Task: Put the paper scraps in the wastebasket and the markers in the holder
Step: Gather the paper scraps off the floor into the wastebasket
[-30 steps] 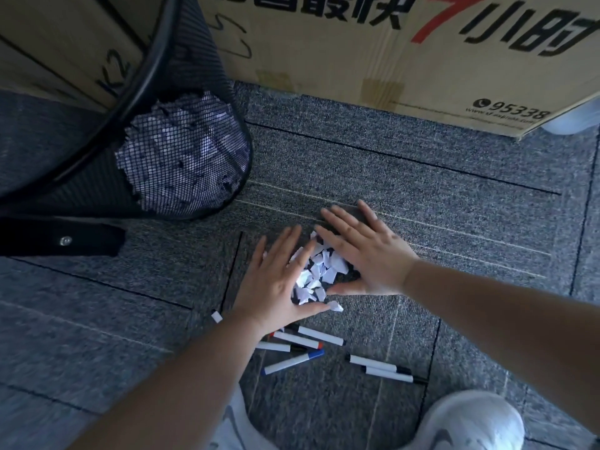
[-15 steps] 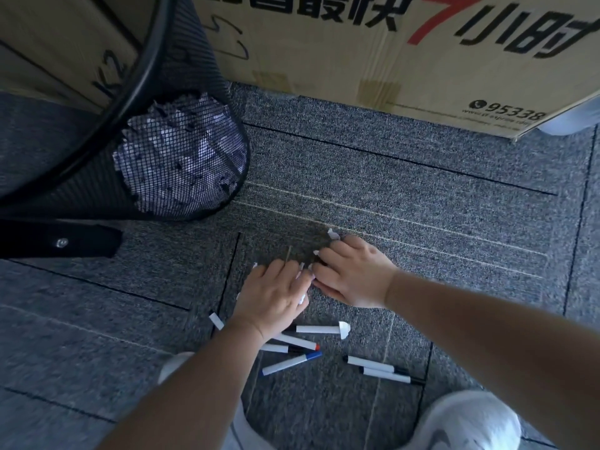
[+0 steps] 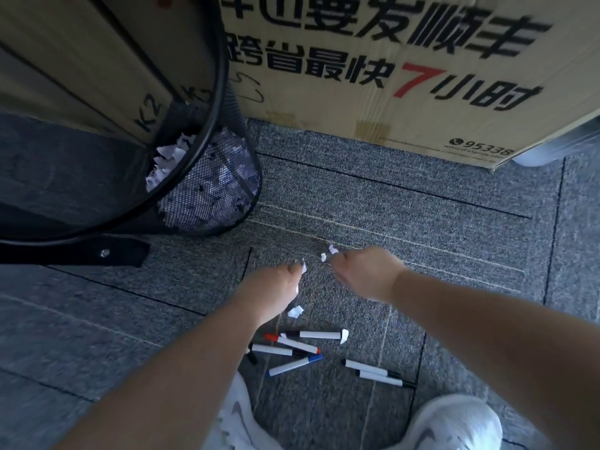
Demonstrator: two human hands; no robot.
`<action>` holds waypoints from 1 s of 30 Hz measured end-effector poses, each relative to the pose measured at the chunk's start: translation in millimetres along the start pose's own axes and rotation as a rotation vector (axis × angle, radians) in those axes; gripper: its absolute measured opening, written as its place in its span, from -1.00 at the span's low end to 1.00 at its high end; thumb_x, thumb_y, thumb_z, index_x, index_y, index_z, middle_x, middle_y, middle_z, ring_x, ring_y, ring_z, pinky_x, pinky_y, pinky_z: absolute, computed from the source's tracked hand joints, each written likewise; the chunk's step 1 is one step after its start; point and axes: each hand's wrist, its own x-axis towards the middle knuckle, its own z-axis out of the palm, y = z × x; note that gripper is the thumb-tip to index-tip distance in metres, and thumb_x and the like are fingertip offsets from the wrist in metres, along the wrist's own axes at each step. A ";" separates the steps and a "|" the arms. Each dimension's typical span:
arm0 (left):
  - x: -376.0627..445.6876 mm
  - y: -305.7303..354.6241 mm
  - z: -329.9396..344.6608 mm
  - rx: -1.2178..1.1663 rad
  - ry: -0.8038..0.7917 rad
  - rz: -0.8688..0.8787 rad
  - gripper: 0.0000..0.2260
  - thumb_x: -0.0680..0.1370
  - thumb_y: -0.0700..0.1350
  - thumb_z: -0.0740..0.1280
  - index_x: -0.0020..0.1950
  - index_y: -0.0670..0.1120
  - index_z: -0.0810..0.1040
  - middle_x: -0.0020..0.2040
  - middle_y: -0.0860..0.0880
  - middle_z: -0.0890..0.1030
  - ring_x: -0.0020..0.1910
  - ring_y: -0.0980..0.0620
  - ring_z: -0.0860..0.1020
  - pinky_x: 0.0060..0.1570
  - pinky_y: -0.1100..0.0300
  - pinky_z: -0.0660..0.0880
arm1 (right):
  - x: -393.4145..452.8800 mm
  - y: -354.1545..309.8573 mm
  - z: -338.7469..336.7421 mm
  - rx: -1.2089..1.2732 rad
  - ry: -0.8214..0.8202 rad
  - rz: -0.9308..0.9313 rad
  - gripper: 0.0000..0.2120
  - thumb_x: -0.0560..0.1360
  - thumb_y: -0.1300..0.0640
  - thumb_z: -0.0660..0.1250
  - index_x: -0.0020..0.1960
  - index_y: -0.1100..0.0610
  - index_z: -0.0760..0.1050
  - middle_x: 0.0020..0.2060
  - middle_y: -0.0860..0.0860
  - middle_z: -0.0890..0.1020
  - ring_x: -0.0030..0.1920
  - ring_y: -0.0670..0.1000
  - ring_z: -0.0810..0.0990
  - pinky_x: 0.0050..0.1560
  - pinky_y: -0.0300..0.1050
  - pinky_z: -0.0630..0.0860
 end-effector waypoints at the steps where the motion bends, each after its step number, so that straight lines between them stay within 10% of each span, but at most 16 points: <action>1: -1.0 1.3 -9.1 -0.014 -0.015 -0.016 -0.89 0.58 -0.26 0.09 0.08 -0.17 0.35 -0.40 0.03 0.27 -0.48 0.09 0.31 -0.51 0.20 0.28 | -2.9 2.9 -8.1 0.022 0.021 0.040 -0.78 0.64 0.12 0.05 0.15 0.18 0.40 -0.34 0.00 0.46 -0.34 0.04 0.54 -0.30 -0.11 0.58; 21: -92.4 19.6 -277.4 -0.089 0.157 -0.179 -0.76 0.60 -0.17 0.11 0.24 -0.22 0.31 0.05 -0.20 0.53 -0.06 -0.19 0.52 -0.17 0.01 0.41 | -63.6 -57.9 -280.7 -0.019 0.254 0.207 -0.85 0.61 0.15 0.04 -0.13 0.15 0.22 -0.42 0.00 0.32 -0.42 0.07 0.35 -0.48 -0.10 0.24; 30: -148.9 -59.3 -289.9 -0.065 0.368 -0.358 -0.85 0.57 -0.14 0.17 0.08 -0.20 0.33 -0.04 -0.20 0.55 -0.08 -0.23 0.54 -0.23 0.01 0.39 | -11.2 -119.8 -336.5 0.024 0.423 0.136 -0.81 0.62 0.12 0.04 -0.15 0.17 0.23 -0.40 0.00 0.35 -0.34 0.12 0.37 -0.34 -0.07 0.30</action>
